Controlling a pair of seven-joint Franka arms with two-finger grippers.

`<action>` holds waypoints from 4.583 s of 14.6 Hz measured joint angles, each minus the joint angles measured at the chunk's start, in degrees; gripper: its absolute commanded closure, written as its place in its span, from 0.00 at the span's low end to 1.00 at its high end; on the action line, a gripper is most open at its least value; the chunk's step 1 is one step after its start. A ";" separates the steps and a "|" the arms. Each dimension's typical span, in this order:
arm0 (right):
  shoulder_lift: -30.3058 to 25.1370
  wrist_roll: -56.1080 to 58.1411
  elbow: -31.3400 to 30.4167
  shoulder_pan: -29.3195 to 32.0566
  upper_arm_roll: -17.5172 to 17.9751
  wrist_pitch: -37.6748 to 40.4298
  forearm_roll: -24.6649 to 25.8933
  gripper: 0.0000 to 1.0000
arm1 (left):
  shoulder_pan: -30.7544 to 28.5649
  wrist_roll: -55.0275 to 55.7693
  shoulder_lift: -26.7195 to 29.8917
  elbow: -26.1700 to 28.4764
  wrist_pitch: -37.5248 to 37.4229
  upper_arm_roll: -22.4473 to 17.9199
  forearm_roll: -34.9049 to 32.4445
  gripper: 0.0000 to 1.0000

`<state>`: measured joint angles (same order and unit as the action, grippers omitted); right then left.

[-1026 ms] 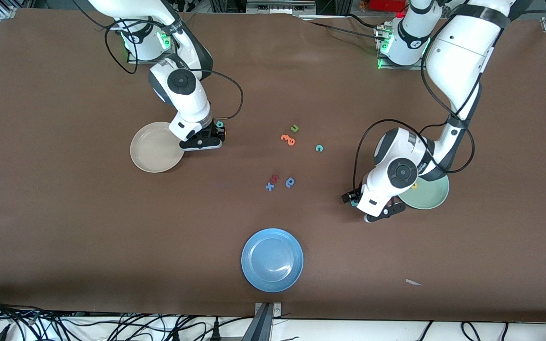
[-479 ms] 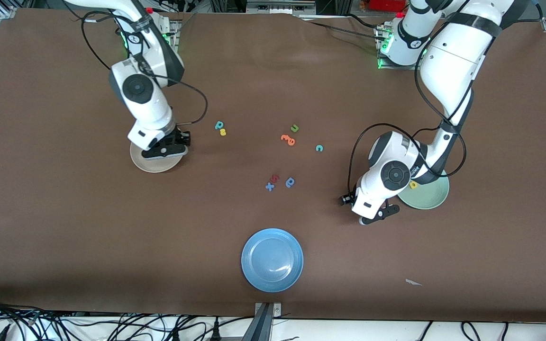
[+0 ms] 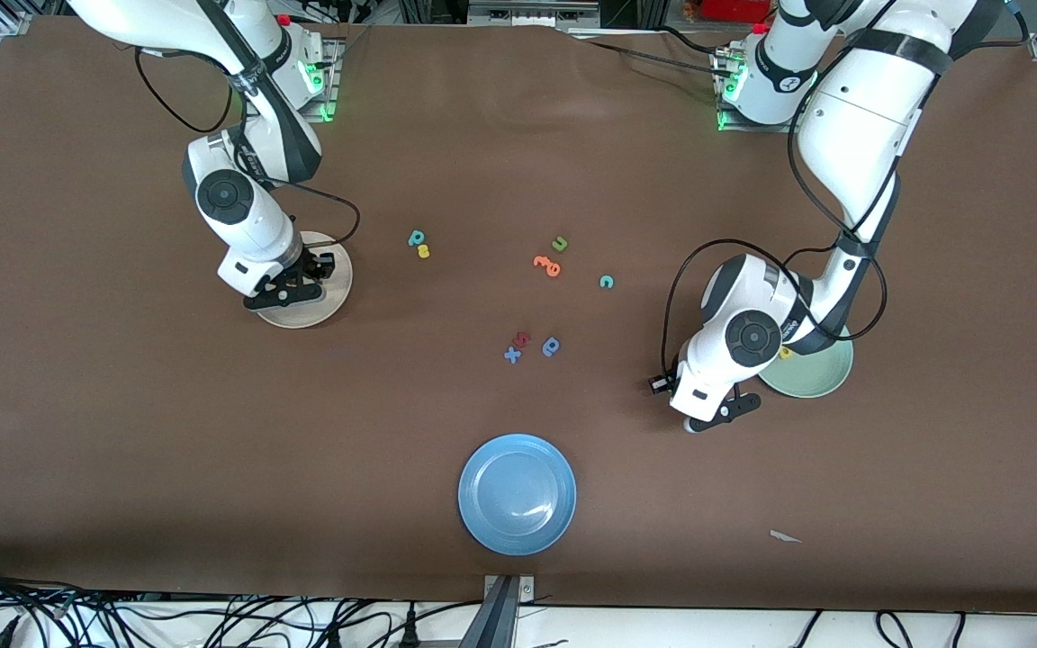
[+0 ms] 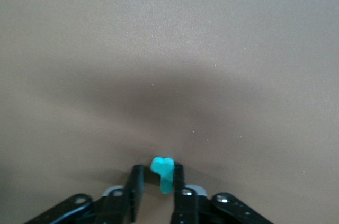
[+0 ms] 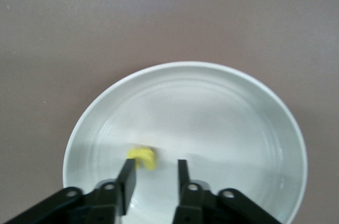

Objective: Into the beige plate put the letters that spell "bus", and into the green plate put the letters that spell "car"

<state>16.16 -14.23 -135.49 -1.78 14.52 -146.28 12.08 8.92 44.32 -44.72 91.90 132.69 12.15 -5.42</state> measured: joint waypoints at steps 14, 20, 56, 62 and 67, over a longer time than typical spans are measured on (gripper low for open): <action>-3.20 -24.92 0.64 -8.37 12.28 1.15 -5.52 0.00 | -1.15 -4.78 0.09 -2.73 -5.14 -0.56 -0.01 0.94; 1.72 -26.19 -0.62 -9.90 12.03 -6.90 -5.50 0.00 | -3.68 -10.07 1.94 -3.85 -11.39 -0.50 -0.01 0.94; -2.50 -25.26 -3.24 -9.85 9.75 -5.81 -0.52 0.00 | -1.59 -2.99 -5.96 -11.49 -7.81 0.03 0.00 0.73; 2.72 -25.26 -3.26 -9.85 9.72 -12.08 -0.51 0.00 | -1.59 -3.03 -5.96 -11.51 -7.75 0.03 0.00 0.78; 4.62 -25.25 -3.26 -9.86 9.20 -14.32 1.39 0.23 | -1.59 -3.05 -5.96 -11.51 -7.73 0.01 0.00 0.90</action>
<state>20.78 -39.49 -138.75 -11.64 23.73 -160.60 13.48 7.32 41.28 -50.67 80.39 124.96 12.16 -5.42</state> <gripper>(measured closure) 0.070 0.797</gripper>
